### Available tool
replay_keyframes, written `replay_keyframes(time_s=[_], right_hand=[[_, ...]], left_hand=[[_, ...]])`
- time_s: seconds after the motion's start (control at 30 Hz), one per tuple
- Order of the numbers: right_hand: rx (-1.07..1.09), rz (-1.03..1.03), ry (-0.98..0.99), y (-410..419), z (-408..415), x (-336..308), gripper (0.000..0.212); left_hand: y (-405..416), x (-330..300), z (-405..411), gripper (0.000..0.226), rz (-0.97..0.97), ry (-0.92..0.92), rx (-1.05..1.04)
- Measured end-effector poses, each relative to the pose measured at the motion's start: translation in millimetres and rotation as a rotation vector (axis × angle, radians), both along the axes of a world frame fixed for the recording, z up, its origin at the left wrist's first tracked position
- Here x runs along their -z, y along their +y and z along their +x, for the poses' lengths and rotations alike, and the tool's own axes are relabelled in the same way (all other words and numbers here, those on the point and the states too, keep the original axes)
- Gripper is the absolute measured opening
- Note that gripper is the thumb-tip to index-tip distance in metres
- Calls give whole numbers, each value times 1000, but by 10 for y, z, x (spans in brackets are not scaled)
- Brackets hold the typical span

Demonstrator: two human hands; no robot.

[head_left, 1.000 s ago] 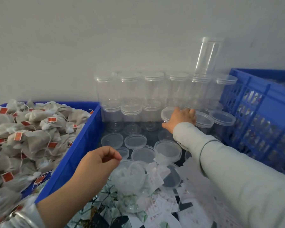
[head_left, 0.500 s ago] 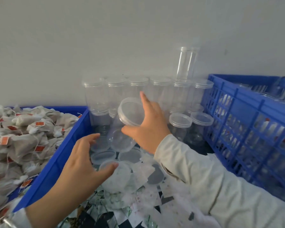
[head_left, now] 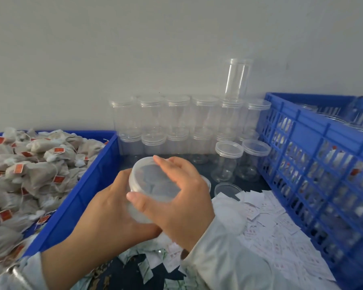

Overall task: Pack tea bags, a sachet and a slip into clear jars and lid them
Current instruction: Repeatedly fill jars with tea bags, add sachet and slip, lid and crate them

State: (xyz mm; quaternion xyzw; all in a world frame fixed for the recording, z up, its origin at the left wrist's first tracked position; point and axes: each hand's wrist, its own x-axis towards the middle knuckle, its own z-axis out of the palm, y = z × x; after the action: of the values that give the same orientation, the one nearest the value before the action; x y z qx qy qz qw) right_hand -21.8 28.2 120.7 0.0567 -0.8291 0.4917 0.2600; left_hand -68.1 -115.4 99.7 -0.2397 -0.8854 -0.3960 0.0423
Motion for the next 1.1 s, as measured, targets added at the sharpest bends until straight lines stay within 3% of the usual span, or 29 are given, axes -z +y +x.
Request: replay_keyframes(time_s=[0.07,0.2,0.33,0.4,0.47,0.53,0.63,0.73,0.83,1.03,1.1], right_hand=[[-96,15,-19,87,-9,-49,71],[-512,-101,-109,368,-113,-103,54],[-790,-107,-222,631,-283,-25,94],[-759,-168,-233,730,-383,60,100],[-572,-308,-209,828,-500,137,75],[-413,-366,-204,917,-553,160,66],[-503,-392,-246,889,-541,121,71],[-514,-97,-281,662,-445,128,92],[-481,56,-284,498,-384,142,84],[-719,-125,-245,631,-365,45,96],[-802,-335,-179,729,-405,24,90]], left_hand=[[5,4,36,79,42,-71,79],[17,-33,108,89,191,-248,270],[54,-63,137,91,243,-307,358],[43,-66,105,97,308,-328,318],[0,-74,49,100,339,-331,247],[-18,-81,-1,99,301,-324,192],[17,-31,-64,87,236,-350,109],[60,4,-73,72,90,-325,103],[46,7,-47,73,-11,-320,148],[57,-22,-42,65,89,-454,341],[32,-28,-43,78,83,-505,377]])
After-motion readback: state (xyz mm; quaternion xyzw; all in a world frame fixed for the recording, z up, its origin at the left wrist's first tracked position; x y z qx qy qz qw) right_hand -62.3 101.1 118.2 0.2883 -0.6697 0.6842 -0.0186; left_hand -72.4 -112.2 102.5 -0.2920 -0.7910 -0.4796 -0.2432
